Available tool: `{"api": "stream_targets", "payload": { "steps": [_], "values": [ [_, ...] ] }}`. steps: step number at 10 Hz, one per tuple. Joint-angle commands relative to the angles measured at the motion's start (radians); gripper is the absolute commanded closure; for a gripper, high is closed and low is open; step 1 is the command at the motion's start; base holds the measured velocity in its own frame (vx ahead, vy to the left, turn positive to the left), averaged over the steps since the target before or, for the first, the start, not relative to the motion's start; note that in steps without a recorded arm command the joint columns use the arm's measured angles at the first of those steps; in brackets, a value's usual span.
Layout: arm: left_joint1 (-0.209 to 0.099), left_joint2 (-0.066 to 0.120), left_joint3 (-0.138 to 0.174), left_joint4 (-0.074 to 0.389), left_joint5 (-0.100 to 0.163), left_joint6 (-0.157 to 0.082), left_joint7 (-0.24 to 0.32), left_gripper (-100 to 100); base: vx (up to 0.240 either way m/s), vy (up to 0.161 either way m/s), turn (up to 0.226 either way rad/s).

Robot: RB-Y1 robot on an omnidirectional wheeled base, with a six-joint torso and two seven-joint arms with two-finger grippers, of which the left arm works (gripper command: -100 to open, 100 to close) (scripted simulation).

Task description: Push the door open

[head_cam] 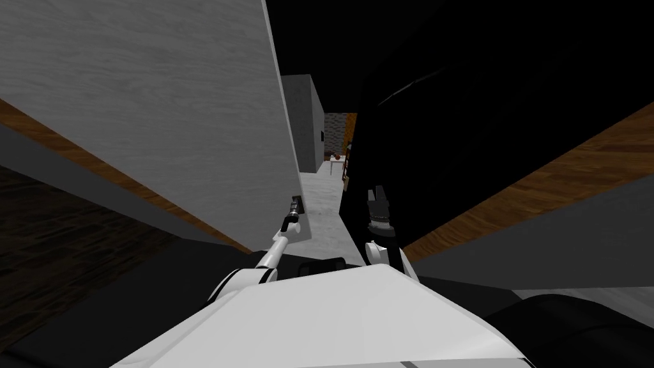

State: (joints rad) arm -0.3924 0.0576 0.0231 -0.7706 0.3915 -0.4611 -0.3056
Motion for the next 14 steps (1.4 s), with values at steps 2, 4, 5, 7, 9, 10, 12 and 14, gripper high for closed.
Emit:
{"api": "stream_targets", "payload": {
  "steps": [2, 4, 5, 7, 9, 10, 12, 14],
  "values": [
    [0.0, 0.0, 0.0, -0.001, 0.0, -0.001, 0.0, 100, -0.004, 0.0, 0.001],
    [-0.002, 0.01, 0.019, 0.004, 0.008, -0.004, -0.018, 100, 0.129, -0.004, 0.047],
    [-0.004, 0.013, 0.026, 0.005, 0.011, -0.006, -0.025, 100, 0.164, -0.017, 0.04],
    [-0.007, 0.019, 0.043, 0.007, 0.018, -0.011, -0.043, 100, 0.188, -0.028, 0.051],
    [-0.012, 0.024, 0.07, 0.01, 0.029, -0.017, -0.068, 100, 0.235, -0.03, 0.094],
    [-0.015, 0.025, 0.081, 0.012, 0.034, -0.02, -0.08, 100, 0.203, -0.045, 0.109],
    [-0.016, 0.025, 0.087, 0.013, 0.037, -0.022, -0.086, 100, 0.119, -0.006, 0.095],
    [-0.027, 0.019, 0.088, 0.033, 0.042, -0.025, -0.077, -100, -0.132, -0.106, 0.064]
  ]
}}
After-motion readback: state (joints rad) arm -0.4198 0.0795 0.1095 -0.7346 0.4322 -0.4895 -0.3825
